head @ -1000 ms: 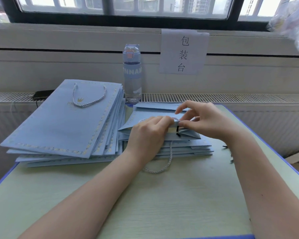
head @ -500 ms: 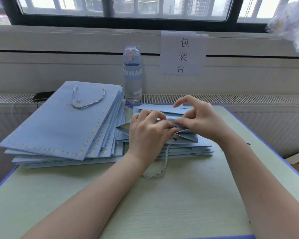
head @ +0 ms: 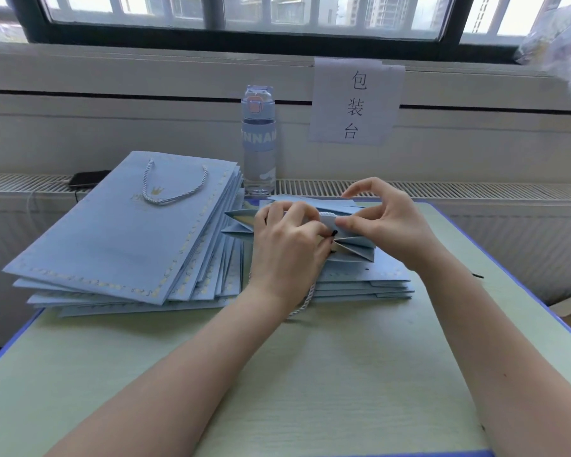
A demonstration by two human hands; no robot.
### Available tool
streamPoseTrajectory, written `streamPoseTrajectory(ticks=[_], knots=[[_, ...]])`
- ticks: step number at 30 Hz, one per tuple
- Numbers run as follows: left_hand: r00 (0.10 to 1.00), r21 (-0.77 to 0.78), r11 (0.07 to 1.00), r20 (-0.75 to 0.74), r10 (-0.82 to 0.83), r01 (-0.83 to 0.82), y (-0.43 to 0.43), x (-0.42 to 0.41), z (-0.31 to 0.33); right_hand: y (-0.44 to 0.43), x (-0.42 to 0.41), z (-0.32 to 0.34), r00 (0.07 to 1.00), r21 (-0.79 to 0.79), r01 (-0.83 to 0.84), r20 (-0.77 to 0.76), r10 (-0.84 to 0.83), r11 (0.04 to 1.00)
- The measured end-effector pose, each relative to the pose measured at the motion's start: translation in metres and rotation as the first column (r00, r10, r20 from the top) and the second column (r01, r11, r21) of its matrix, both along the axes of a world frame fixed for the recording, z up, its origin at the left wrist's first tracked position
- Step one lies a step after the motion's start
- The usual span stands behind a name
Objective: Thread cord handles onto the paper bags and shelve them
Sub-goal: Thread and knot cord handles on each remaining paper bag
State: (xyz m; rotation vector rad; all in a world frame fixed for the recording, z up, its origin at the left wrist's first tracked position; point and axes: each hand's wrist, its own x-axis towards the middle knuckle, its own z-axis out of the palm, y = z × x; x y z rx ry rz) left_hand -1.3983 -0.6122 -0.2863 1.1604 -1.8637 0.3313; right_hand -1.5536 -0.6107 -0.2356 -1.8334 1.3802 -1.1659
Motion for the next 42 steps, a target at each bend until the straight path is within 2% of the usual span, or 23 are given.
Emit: streamPoseTrajectory(ticks=[6,11,17,24,27,30,33,36,42], knots=[[0.999,-0.069,0.997,-0.016,-0.034,0.033,0.002,0.000,0.004,0.008,-0.002,0.010,0.998,-0.030,0.023,0.061,-0.021,0.999],[0.995,-0.040,0.997,-0.074,-0.063,0.060,-0.004,0.002,0.001,0.006,-0.002,0.007,0.998,-0.027,-0.017,0.066,0.019,0.999],[0.997,-0.066,0.995,0.020,-0.069,0.070,-0.012,0.007,0.002,0.002,-0.001,0.003,0.997,-0.012,-0.010,0.071,0.011,1.000],[0.969,-0.127,0.966,0.131,-0.208,0.224,-0.024,0.018,0.001,0.002,-0.003,0.003,0.996,-0.009,-0.010,0.090,0.011,1.000],[0.960,-0.144,0.951,0.105,-0.260,0.273,-0.029,0.026,0.002,0.002,-0.012,0.007,0.992,-0.015,0.023,0.125,-0.021,1.000],[0.971,-0.186,0.953,0.056,-0.233,0.239,-0.028,0.027,0.001,0.000,-0.015,0.006,0.993,0.041,-0.056,0.103,0.051,0.998],[0.977,-0.234,0.949,0.061,-0.203,0.212,-0.025,0.021,-0.003,-0.001,-0.012,0.001,0.974,0.133,-0.218,0.094,0.207,0.967],[0.972,-0.197,0.952,0.072,-0.223,0.233,-0.022,0.017,-0.004,-0.003,-0.012,-0.001,0.936,0.206,-0.352,0.080,0.343,0.913],[0.956,-0.037,0.961,0.119,-0.268,0.274,-0.025,0.023,-0.012,-0.009,-0.015,-0.011,0.927,0.278,-0.326,-0.096,0.364,0.904]])
